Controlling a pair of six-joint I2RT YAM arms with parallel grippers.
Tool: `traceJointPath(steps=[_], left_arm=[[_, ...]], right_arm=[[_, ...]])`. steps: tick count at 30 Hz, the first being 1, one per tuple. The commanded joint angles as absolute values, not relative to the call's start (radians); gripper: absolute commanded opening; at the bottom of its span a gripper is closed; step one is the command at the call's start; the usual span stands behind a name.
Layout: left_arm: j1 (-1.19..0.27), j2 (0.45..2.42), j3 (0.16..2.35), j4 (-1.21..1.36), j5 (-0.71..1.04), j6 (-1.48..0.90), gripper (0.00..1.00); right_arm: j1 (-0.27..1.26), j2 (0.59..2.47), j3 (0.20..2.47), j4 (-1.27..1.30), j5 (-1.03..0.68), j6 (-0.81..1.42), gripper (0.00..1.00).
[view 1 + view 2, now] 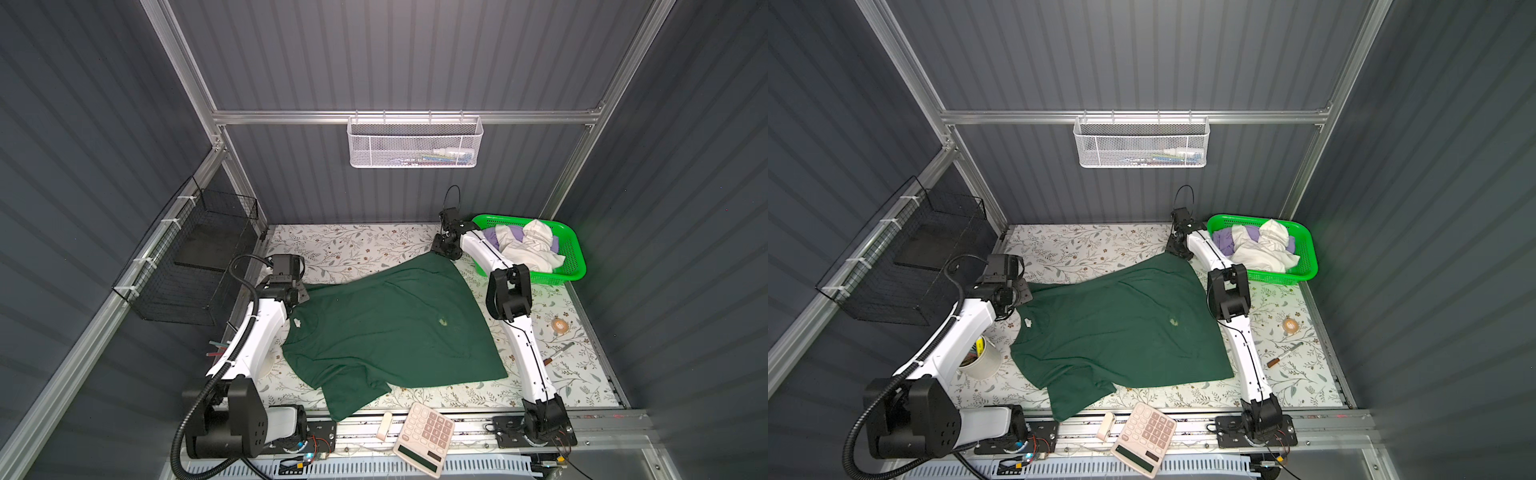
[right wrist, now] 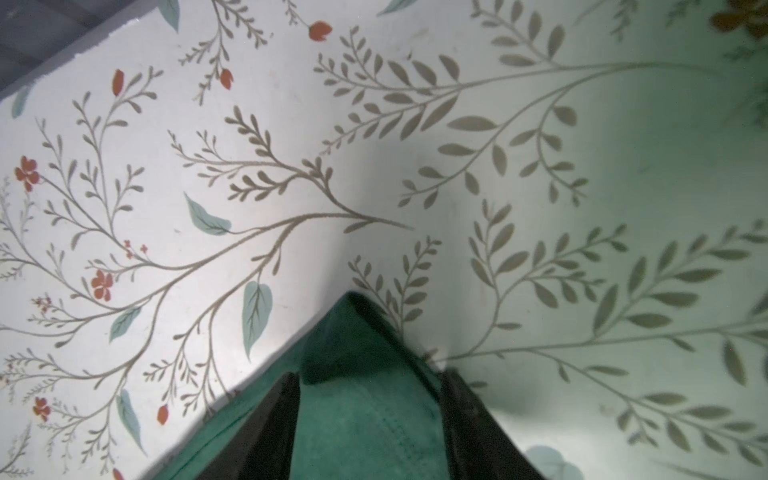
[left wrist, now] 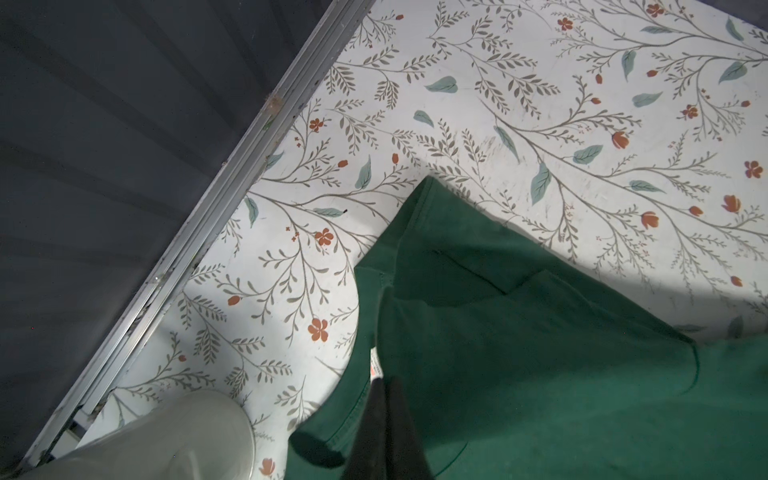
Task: Fold and stack the t-shirts
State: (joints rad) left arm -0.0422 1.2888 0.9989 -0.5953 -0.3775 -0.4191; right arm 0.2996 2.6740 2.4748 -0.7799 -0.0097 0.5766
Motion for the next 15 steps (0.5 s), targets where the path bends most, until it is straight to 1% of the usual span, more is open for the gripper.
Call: traceJointPath(steps=[1,3,6,9,11,15], left_arm=[[-0.025,1.252,0.988,-0.636,-0.391,-0.440,0.00],[-0.025,1.242,0.987,-0.642,-0.392,-0.439,0.00],[-0.025,1.232,0.984,-0.644,-0.391,-0.436,0.00],[-0.025,1.228,0.977,-0.646,-0.389,-0.437,0.00],[-0.025,1.220,0.970,-0.646,-0.385,-0.437,0.00],[-0.025,1.201,0.955,-0.648,-0.383,-0.439,0.00]], right_arm=[[0.302,2.739,2.539,-0.891,-0.038,0.579,0.50],[0.306,2.737,2.540,-0.902,-0.025,0.569,0.47],[0.309,2.737,2.538,-0.911,-0.019,0.555,0.35],[0.310,2.731,2.527,-0.906,-0.018,0.551,0.27],[0.310,2.729,2.524,-0.903,-0.023,0.547,0.23],[0.305,2.725,2.515,-0.891,-0.037,0.540,0.20]])
